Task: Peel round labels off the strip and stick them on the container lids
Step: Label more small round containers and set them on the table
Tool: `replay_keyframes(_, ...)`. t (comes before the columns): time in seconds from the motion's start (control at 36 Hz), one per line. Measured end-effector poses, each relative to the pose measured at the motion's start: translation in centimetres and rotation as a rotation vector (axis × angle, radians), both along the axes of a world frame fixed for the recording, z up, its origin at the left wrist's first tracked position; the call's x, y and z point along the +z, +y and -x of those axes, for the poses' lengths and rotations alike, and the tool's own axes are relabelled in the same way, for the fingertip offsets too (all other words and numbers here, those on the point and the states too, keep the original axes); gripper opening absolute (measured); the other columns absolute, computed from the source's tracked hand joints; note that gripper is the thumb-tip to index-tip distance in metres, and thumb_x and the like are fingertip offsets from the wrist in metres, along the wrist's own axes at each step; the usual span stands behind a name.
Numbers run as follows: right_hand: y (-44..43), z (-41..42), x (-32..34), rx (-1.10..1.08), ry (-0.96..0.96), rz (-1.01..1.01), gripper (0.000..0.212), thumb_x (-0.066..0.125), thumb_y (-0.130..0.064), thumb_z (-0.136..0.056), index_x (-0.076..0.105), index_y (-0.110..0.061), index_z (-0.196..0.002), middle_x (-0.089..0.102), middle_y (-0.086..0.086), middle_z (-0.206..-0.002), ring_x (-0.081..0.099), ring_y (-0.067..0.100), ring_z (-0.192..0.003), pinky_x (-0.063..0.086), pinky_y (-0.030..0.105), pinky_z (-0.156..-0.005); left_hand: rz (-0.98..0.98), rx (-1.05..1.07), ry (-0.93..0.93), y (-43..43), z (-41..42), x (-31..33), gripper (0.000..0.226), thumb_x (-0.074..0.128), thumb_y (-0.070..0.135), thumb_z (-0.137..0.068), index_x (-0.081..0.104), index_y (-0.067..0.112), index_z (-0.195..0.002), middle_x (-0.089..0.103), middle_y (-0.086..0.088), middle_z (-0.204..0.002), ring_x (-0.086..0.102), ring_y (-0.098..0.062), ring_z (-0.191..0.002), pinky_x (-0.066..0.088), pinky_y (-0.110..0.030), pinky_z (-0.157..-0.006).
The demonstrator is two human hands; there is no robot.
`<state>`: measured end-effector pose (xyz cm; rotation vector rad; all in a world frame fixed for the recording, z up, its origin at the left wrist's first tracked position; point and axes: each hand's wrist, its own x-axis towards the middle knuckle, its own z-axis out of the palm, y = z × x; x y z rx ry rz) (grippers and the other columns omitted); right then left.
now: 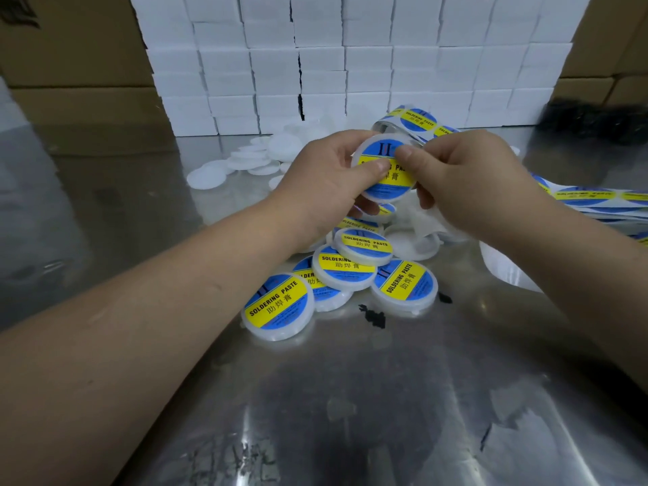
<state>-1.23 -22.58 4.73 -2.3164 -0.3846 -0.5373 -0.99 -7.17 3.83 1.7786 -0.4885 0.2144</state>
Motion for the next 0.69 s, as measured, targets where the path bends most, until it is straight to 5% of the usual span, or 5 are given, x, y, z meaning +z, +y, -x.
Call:
replay_keyframes(0.17,-0.1,0.0,-0.1,-0.021,0.065,-0.052,0.052,0.037,-0.053,-0.091,0.059,-0.022,-0.055,0.056,-0.015,-0.044,0.047,-0.004,-0.041,0.035,0.019,-0.048,-0.051,0.159,-0.057,0.4,-1.0,0.0,0.019,0.054,0.012,-0.089,0.061,0.029,-0.085,0.062,0.015,-0.070,0.055,0.006,-0.056,0.041,-0.009,-0.053)
replay_keyframes(0.31,-0.3,0.0,0.5,-0.094,0.038,0.041,0.028,0.048,-0.032,-0.086,0.065,-0.015,-0.072,0.062,0.005,-0.068,0.046,0.012,-0.060,0.035,0.027,-0.056,-0.291,0.347,0.006,1.9,-2.3,-0.2,0.018,0.044,0.013,-0.091,0.057,0.015,-0.079,0.056,-0.002,-0.080,0.050,-0.019,-0.083,0.039,-0.019,-0.060)
replay_keyframes(0.42,0.0,0.1,0.4,-0.040,0.116,0.180,0.018,0.049,-0.020,-0.083,0.062,-0.033,-0.082,0.057,-0.016,-0.070,0.051,0.008,-0.073,0.039,0.021,-0.059,-0.846,0.424,-0.085,2.1,-2.9,-0.5,0.034,0.038,0.009,-0.093,0.056,0.012,-0.121,0.055,-0.012,-0.125,0.047,-0.026,-0.116,0.034,-0.029,-0.088)
replay_keyframes(0.58,0.0,0.1,0.2,-0.073,0.065,0.278,0.035,0.043,-0.013,-0.084,0.064,-0.034,-0.103,0.049,-0.018,-0.067,0.045,0.003,-0.062,0.033,0.020,-0.053,-0.922,0.554,0.033,4.3,-4.5,-0.7,0.038,0.039,-0.003,-0.088,0.050,-0.002,-0.125,0.049,-0.018,-0.132,0.045,-0.031,-0.121,0.037,-0.036,-0.096)
replay_keyframes(0.69,0.0,0.2,0.2,-0.068,0.101,0.305,0.047,0.039,-0.006,-0.084,0.057,-0.031,-0.119,0.058,-0.012,-0.103,0.048,0.011,-0.089,0.035,0.023,-0.073,-0.927,0.822,0.179,7.6,-5.7,-1.2,0.035,0.036,0.012,-0.088,0.058,0.011,-0.115,0.051,-0.016,-0.128,0.045,-0.034,-0.118,0.037,-0.040,-0.100)
